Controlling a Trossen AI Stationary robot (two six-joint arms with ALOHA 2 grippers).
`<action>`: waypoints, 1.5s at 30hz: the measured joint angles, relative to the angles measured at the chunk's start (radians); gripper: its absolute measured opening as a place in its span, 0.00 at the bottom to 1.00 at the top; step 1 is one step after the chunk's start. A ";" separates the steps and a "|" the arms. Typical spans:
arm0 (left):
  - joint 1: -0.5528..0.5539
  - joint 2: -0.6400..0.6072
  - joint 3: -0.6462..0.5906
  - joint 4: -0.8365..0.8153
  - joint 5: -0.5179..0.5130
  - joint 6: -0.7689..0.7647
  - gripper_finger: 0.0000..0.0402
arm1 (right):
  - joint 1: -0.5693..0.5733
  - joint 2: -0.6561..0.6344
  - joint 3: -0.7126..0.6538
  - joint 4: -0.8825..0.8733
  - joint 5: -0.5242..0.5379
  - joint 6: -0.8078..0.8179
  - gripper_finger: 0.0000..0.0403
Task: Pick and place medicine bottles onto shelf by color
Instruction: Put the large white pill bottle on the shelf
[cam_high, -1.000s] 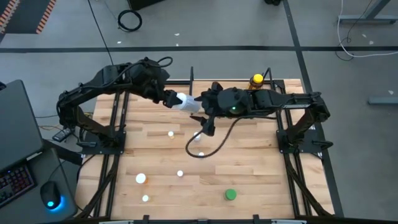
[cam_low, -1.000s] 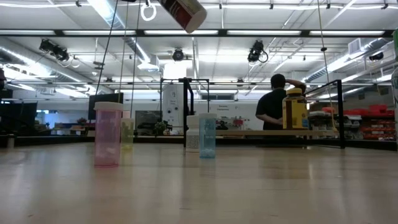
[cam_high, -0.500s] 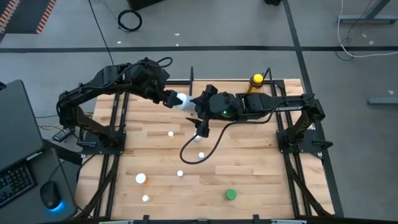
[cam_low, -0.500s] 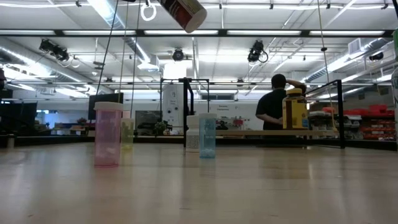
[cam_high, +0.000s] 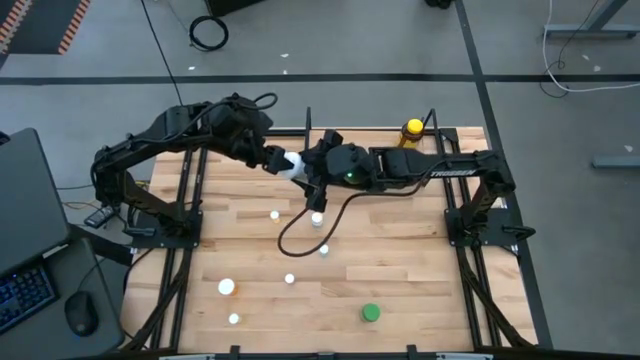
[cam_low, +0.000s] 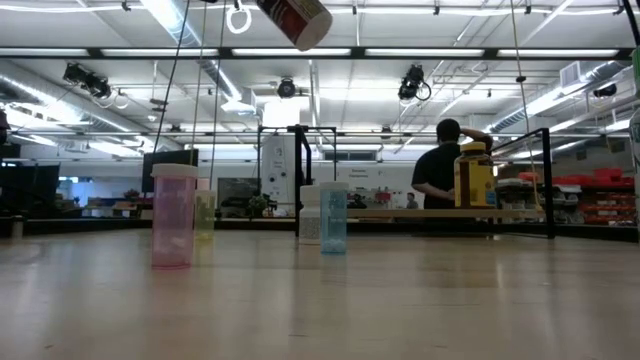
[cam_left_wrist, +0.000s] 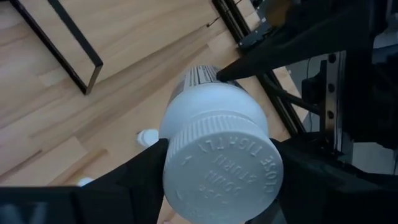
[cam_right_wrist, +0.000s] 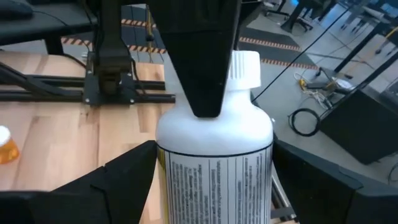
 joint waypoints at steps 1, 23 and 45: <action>0.000 0.000 0.000 0.000 0.000 0.000 0.64 | 0.000 0.001 0.000 0.002 0.003 -0.006 0.81; -0.005 0.000 0.000 0.004 0.033 0.004 0.61 | -0.019 0.014 0.000 0.013 -0.008 -0.029 0.81; -0.038 -0.001 0.000 0.008 0.091 -0.045 0.63 | -0.015 0.013 0.000 0.014 -0.064 0.008 0.81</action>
